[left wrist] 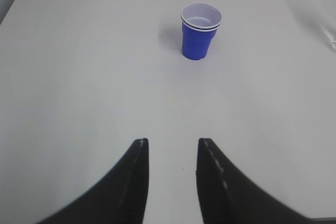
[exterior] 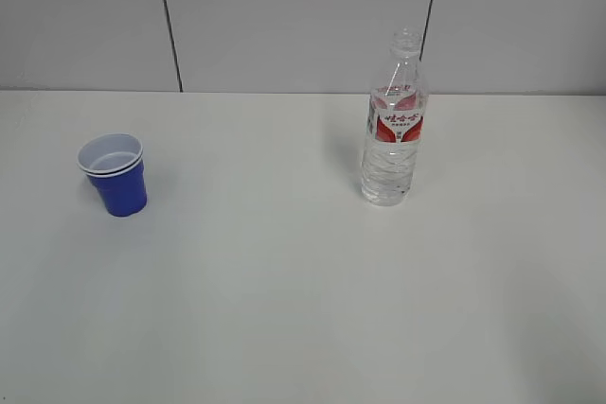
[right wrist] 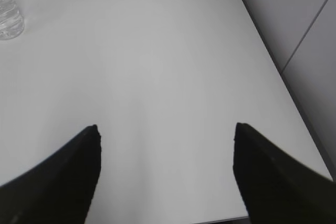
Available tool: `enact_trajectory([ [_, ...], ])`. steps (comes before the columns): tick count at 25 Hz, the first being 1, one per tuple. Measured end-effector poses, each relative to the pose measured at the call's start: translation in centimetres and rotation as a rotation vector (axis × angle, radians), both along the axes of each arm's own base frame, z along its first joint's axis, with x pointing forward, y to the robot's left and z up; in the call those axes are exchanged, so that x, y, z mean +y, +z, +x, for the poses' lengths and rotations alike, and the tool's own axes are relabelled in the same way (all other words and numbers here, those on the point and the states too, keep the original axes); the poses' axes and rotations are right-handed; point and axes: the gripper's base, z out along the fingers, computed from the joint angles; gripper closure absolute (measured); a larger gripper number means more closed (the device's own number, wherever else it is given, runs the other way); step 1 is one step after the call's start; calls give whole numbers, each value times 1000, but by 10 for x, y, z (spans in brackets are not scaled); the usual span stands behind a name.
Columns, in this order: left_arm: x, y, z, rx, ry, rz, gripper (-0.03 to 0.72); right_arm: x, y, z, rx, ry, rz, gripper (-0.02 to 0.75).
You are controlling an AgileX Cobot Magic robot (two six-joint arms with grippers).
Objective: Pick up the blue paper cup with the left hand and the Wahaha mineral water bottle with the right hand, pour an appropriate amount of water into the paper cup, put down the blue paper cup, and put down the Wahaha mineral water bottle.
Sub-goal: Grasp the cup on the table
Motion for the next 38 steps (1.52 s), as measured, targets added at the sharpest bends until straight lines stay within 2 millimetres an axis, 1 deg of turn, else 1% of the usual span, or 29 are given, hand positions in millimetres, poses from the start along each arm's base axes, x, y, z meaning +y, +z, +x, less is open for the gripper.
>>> enact_trajectory([
  [38, 0, 0, 0, 0, 0, 0, 443, 0, 0, 0, 0, 0, 0, 150],
])
